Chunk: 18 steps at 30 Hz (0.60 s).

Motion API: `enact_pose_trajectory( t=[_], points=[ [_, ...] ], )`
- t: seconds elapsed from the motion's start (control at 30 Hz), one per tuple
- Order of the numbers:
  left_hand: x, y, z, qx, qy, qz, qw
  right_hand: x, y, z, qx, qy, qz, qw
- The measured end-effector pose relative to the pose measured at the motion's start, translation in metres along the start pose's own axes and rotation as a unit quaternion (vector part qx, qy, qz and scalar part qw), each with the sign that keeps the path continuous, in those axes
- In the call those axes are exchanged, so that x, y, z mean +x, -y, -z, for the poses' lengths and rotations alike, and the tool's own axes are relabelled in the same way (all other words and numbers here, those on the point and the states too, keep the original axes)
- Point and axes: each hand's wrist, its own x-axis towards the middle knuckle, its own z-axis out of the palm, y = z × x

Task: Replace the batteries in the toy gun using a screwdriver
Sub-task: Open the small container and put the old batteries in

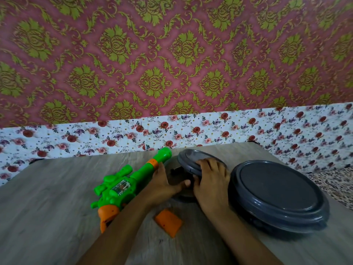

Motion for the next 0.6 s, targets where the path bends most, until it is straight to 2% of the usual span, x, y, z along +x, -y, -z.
enact_pose_trajectory(
  t=[0.1,0.17,0.3,0.43,0.5,0.6],
  points=[
    [-0.009,0.000,0.007,0.042,0.034,0.023,0.998,-0.005,0.002,0.000,0.012,-0.044,0.057,0.997],
    [-0.012,0.001,0.008,0.065,0.027,0.004,0.997,-0.010,0.002,0.002,0.039,-0.069,0.105,0.991],
    [-0.024,-0.012,0.006,0.070,-0.017,-0.110,0.991,-0.016,0.006,0.004,0.140,-0.027,0.184,0.973],
    [-0.033,-0.022,0.004,0.038,0.011,-0.088,0.995,-0.017,0.001,0.006,0.171,-0.001,0.191,0.966],
    [-0.035,-0.022,0.003,0.082,0.006,-0.063,0.995,-0.019,-0.001,0.007,0.178,0.003,0.198,0.964],
    [-0.042,-0.024,0.005,0.243,-0.016,-0.074,0.967,-0.020,-0.002,0.010,0.195,-0.003,0.198,0.960]
  ],
)
